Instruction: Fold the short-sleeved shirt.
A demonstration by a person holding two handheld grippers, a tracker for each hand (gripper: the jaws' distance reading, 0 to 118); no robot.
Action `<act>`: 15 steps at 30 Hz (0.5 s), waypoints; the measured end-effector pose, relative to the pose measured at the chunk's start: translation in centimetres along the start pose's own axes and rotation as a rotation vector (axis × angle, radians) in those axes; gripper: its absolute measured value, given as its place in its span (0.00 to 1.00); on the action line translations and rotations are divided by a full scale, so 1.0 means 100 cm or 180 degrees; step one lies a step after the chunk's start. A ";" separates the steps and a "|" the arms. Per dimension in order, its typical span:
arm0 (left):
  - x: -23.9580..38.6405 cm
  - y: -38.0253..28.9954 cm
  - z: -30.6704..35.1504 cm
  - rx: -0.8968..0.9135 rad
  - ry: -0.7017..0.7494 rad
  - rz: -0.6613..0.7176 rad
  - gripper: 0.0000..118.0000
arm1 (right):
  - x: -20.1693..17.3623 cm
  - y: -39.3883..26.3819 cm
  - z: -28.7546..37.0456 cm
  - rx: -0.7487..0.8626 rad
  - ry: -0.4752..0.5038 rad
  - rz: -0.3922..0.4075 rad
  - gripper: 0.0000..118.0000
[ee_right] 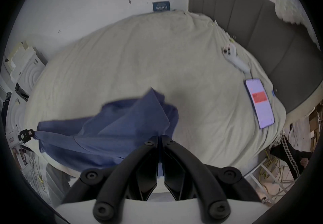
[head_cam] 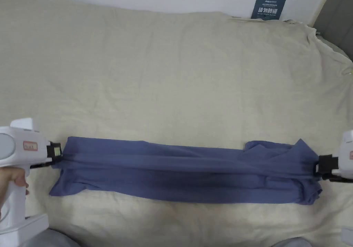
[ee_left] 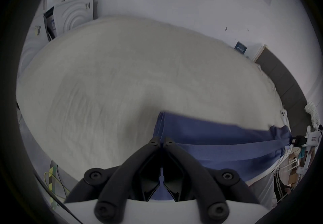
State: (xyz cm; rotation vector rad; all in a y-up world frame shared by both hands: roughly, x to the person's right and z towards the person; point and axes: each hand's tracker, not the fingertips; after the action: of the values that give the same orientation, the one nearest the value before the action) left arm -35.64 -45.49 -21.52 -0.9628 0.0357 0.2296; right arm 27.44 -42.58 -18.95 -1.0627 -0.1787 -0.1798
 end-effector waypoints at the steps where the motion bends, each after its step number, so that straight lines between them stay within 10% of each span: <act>1: -0.002 -0.006 -0.005 -0.0081 0.0003 0.0049 0.00 | 0.000 -0.007 -0.007 -0.0065 -0.0042 0.0020 0.02; 8: -0.005 -0.015 -0.017 -0.0166 0.0086 0.0050 0.00 | -0.003 -0.028 -0.034 -0.0251 -0.0154 -0.0046 0.02; 10: -0.001 -0.011 -0.016 -0.0187 0.0140 -0.0143 0.15 | -0.002 -0.026 -0.033 -0.0260 -0.0144 -0.0134 0.04; 14: -0.003 0.003 0.003 -0.0039 0.0385 -0.0203 0.60 | 0.000 -0.017 -0.012 -0.0229 -0.0213 -0.0054 0.41; 15: -0.005 0.008 0.011 0.0045 0.0432 -0.0150 0.81 | 0.001 -0.014 -0.005 -0.0224 -0.0308 0.0032 0.72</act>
State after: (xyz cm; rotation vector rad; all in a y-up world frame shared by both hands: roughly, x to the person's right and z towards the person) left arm -36.40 -44.22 -21.49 -0.9630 0.1389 0.1203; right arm 27.26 -43.69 -17.93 -1.1431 -0.2556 -0.1265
